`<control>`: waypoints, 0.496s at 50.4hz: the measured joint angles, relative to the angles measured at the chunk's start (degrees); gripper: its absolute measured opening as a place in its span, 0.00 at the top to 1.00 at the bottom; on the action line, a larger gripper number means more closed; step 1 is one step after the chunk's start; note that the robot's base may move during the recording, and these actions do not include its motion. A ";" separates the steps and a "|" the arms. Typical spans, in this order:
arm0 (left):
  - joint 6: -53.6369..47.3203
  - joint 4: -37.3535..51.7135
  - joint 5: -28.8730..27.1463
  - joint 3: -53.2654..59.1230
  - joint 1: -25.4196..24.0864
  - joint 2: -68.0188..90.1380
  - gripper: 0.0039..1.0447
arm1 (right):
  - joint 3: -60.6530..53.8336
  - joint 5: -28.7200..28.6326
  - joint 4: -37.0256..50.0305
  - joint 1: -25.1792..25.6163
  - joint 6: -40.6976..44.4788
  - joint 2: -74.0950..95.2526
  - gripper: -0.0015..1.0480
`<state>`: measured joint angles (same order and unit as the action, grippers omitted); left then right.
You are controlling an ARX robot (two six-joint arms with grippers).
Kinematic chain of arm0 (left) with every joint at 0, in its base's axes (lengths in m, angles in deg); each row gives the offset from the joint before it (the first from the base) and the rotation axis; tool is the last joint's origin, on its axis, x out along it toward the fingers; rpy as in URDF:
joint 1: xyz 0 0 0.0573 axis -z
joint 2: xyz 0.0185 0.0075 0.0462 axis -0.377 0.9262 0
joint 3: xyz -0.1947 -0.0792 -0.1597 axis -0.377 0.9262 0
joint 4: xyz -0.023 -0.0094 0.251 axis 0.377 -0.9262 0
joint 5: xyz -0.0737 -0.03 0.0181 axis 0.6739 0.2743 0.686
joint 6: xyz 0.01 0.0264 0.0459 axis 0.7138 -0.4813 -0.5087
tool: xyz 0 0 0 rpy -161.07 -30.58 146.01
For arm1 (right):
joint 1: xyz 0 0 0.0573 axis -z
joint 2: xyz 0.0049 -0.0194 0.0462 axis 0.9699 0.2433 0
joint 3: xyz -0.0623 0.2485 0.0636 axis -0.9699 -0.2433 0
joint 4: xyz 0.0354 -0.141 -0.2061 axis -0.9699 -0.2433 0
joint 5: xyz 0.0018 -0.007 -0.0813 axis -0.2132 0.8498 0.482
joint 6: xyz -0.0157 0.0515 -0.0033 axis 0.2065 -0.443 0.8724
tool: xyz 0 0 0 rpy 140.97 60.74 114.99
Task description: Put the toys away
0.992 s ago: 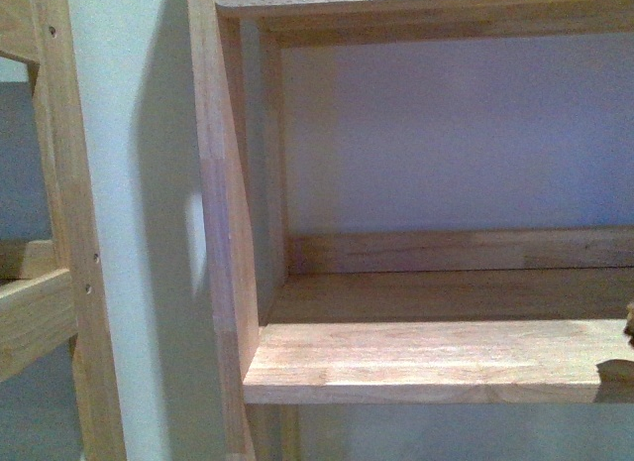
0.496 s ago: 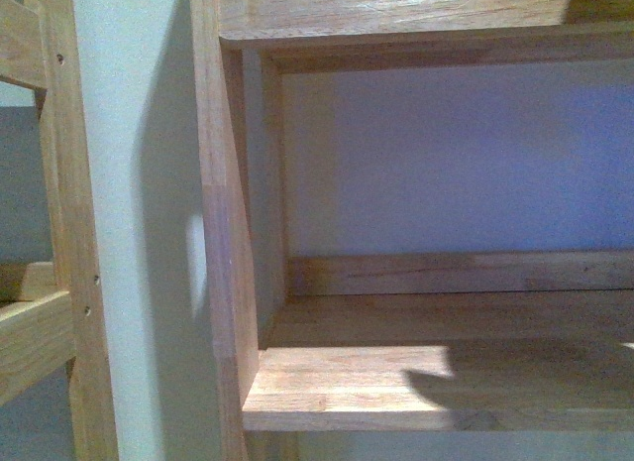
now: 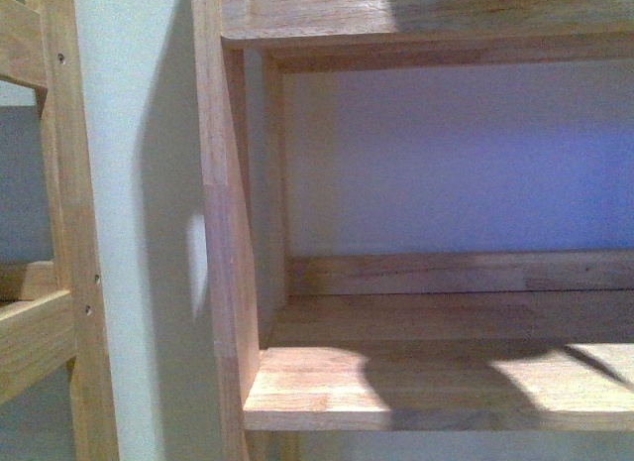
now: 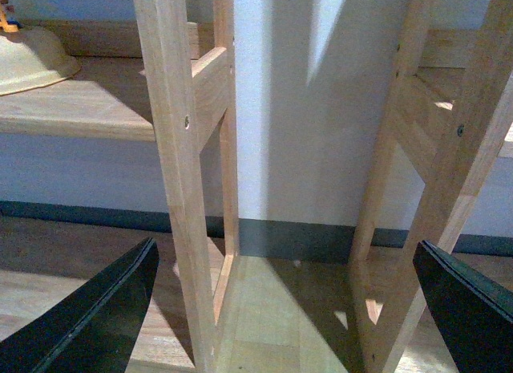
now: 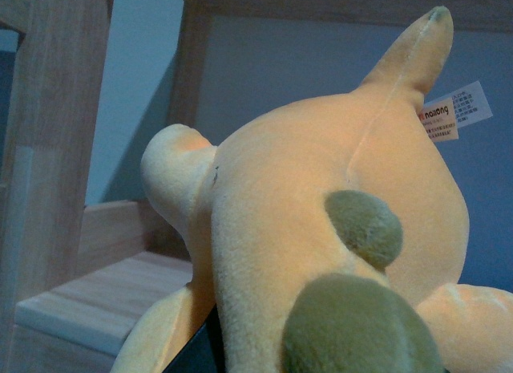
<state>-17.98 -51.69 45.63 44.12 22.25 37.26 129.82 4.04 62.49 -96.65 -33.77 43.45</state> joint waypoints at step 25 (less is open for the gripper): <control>0.00 0.00 0.00 0.00 0.00 0.00 0.05 | 36.81 -6.62 -12.68 10.27 -26.93 27.69 0.81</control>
<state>-17.98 -51.69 45.63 44.12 22.25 37.26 166.63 -2.59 49.81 -86.38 -60.70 71.14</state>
